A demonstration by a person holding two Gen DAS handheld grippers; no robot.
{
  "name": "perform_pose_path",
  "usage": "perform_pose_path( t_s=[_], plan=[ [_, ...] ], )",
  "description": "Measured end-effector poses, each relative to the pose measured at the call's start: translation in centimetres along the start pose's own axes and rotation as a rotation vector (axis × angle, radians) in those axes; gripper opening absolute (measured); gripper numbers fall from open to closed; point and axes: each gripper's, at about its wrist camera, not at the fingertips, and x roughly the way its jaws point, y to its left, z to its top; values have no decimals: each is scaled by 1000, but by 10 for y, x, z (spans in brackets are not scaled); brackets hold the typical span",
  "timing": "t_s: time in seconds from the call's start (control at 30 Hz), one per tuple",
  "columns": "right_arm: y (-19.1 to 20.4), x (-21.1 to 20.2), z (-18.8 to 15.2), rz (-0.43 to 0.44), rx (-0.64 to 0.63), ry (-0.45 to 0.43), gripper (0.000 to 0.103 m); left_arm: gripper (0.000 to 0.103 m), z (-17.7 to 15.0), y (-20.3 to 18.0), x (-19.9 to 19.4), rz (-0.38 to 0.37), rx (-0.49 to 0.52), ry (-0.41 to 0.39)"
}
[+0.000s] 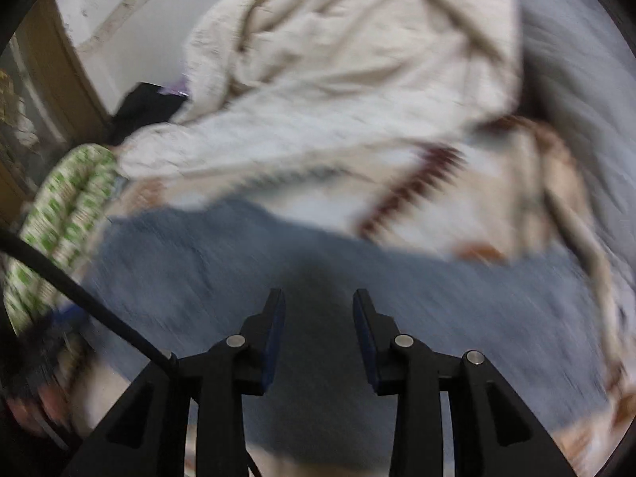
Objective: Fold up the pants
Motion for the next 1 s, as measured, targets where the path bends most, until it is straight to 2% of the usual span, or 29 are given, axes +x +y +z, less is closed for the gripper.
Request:
perform_pose_path(
  t_s=[0.07, 0.17, 0.33, 0.43, 0.6, 0.8, 0.93, 1.0],
  plan=[
    [-23, -8, -29, -55, 32, 12, 36, 48, -3, 1, 12, 58, 19, 29],
    [-50, -4, -60, -116, 77, 34, 36, 48, -12, 5, 27, 75, 1, 76],
    [-57, -2, -86, -138, 89, 14, 36, 48, -14, 0, 31, 107, 46, 85],
    [-55, -1, -91, -153, 82, 5, 36, 50, -15, 5, 33, 98, 31, 95],
    [-59, 11, -95, -143, 107, -22, 37, 49, -20, 7, 39, 99, 40, 96],
    [-61, 7, -98, -127, 140, -59, 37, 50, -24, 3, 36, 118, 54, 59],
    [-73, -15, -98, -22, 236, -104, 42, 53, -23, -7, 18, 165, 63, 52],
    [-86, -41, -101, 26, 299, -182, 42, 54, -20, -18, 4, 143, 71, 42]
  ],
)
